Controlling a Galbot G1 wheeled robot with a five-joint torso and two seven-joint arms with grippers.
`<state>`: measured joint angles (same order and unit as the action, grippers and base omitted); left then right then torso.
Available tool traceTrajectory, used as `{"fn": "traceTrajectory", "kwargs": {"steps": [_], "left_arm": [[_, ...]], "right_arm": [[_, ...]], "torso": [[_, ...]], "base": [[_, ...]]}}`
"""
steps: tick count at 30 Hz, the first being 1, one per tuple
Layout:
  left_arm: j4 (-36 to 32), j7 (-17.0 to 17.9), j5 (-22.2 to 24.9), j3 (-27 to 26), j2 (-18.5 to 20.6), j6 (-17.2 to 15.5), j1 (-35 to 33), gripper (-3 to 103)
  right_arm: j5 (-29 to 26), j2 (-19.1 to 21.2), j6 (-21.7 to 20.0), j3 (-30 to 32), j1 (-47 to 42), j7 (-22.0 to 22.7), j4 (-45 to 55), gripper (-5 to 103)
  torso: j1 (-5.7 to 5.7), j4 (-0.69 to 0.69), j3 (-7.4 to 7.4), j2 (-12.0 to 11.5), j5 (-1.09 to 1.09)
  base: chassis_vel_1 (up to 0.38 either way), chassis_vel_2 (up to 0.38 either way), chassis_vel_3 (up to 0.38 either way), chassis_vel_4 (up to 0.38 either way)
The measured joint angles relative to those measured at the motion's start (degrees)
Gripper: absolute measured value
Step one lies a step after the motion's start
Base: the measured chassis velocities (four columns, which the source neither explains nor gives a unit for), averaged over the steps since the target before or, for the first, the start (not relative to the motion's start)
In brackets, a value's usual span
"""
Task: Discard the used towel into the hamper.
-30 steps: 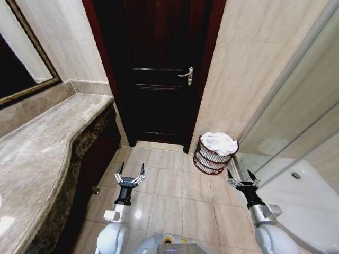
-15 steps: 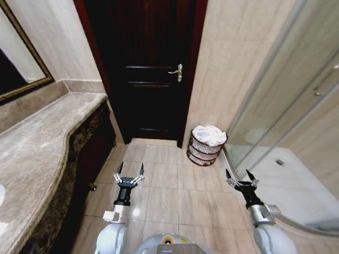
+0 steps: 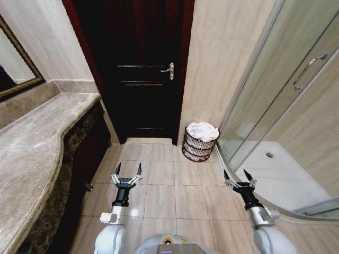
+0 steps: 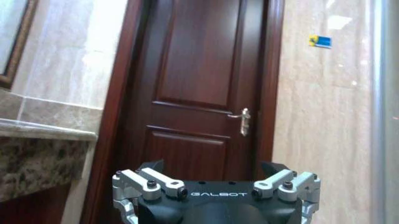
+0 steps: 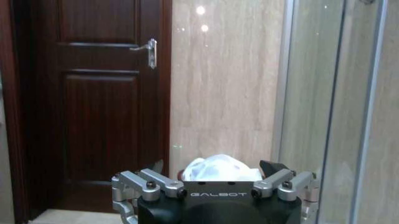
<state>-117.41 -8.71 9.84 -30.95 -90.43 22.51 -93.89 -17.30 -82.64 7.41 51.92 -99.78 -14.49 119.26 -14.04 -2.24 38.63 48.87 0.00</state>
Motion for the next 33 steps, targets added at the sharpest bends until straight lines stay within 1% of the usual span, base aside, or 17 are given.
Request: {"fn": "traceTrajectory", "kwargs": {"steps": [3,9,10,12,13,14,16,18,19,21,22,24,25,26,27,29,33], "left_arm": [[-0.79,0.54,-0.45,0.1,-0.42,-1.06,0.1,100],[-0.87,0.77,-0.7,-0.19,-0.07,-1.37,-0.07,100],[-1.1,0.69,-0.73,-0.36,0.28,-1.81,-0.32,100],[-1.91,0.32,-0.41,-0.81,1.36,-3.72,-0.93,100],[-1.91,0.32,-0.41,-0.81,1.36,-3.72,-0.93,100],[-2.13,0.22,0.04,-1.07,1.97,-4.46,-0.97,100],[-2.34,-0.34,1.32,-2.28,3.87,-5.8,-0.62,100],[-2.39,-0.47,1.65,-2.67,4.42,-6.05,-0.45,100],[-2.78,-0.54,2.41,-3.55,5.59,-7.04,-0.16,100],[-3.85,-0.38,3.45,-3.96,6.52,-8.96,-0.23,100],[-3.85,-0.38,3.45,-3.96,6.52,-8.96,-0.23,100],[-5.98,0.76,3.99,-3.84,7.28,-12.65,-0.36,100],[-6.48,1.08,3.99,-3.76,7.37,-13.7,-0.1,100],[-6.48,1.08,3.99,-3.76,7.37,-13.7,-0.1,100],[-7.06,1.42,3.89,-3.61,7.47,-15.13,0.63,100],[-7.76,1.58,3.5,-3.22,7.84,-16.81,2.36,100],[-8.07,1.37,2.93,-2.66,8.57,-17.92,4.02,100]], "right_arm": [[-0.52,0.05,0.02,0.14,-0.7,-0.16,1.53,100],[-1.03,0.13,0.22,0.37,-1.19,-0.37,2.31,100],[-1.37,0.15,0.16,0.41,-1.38,-0.38,2.73,100],[-2.28,0.23,-0.71,0.65,-1.53,-0.39,3.44,100],[-2.28,0.23,-0.71,0.65,-1.53,-0.39,3.44,100],[-2.9,0.35,-1.27,0.92,-1.49,-0.39,3.55,100],[-4.24,0.84,-2.13,1.9,-1.2,-0.4,3.45,100],[-4.58,1.02,-2.24,2.22,-1.17,-0.44,3.36,100],[-5.57,1.41,-2.67,2.9,-1.24,-0.67,3.29,100],[-7.48,1.66,-4.0,3.38,-1.46,-0.89,3.65,100],[-7.48,1.66,-4.0,3.38,-1.46,-0.89,3.65,100],[-9.99,1.07,-7.02,2.98,-1.15,-0.96,4.53,100],[-10.67,0.65,-8.08,2.58,-0.85,-0.96,4.81,100],[-10.67,0.65,-8.08,2.58,-0.85,-0.96,4.81,100],[-11.41,-0.27,-9.67,1.65,-0.23,-0.77,5.41,100],[-10.68,-1.81,-10.97,0.41,0.86,-0.22,6.46,100],[-8.81,-2.79,-12.14,0.11,2.07,0.01,7.6,100]], "torso": [[-0.33,0.0,0.38,0.75,0.0],[-0.92,0.0,1.08,2.03,0.0],[-1.16,0.0,1.33,2.51,0.0],[-1.5,0.0,1.74,3.27,0.0],[-1.5,0.0,1.74,3.27,0.0],[-1.63,0.0,1.91,3.58,-0.01],[-1.97,0.0,2.33,4.35,-0.01],[-2.07,0.0,2.45,4.56,0.0],[-2.3,0.01,2.72,5.05,0.0],[-2.62,0.01,3.08,5.72,-0.01],[-2.62,0.01,3.08,5.72,-0.01],[-3.03,0.0,3.54,6.62,0.0],[-3.16,0.0,3.69,6.89,0.0],[-3.16,0.0,3.69,6.89,0.0],[-3.38,0.0,3.96,7.39,0.01],[-3.76,0.0,4.38,8.19,0.0],[-4.18,0.0,4.89,9.08,0.0]], "base": [[0.0,0.0,0.0,0.0],[0.0,0.0,0.0,0.0],[0.0,0.0,0.0,0.0],[0.0,0.0,0.0,0.0],[0.0,0.0,0.0,0.0],[0.0,0.0,0.0,0.0],[0.0,0.0,0.0,0.0],[0.0,0.0,0.0,0.0],[0.0,0.0,0.0,0.0],[0.0,0.0,0.0,0.0],[0.0,0.0,0.0,0.0],[0.0,0.0,0.0,0.0],[0.0,0.0,0.0,0.0],[0.0,0.0,0.0,0.0],[0.0,0.0,0.0,0.0],[0.0,0.0,0.0,0.0],[0.0,0.0,0.0,0.0]]}}
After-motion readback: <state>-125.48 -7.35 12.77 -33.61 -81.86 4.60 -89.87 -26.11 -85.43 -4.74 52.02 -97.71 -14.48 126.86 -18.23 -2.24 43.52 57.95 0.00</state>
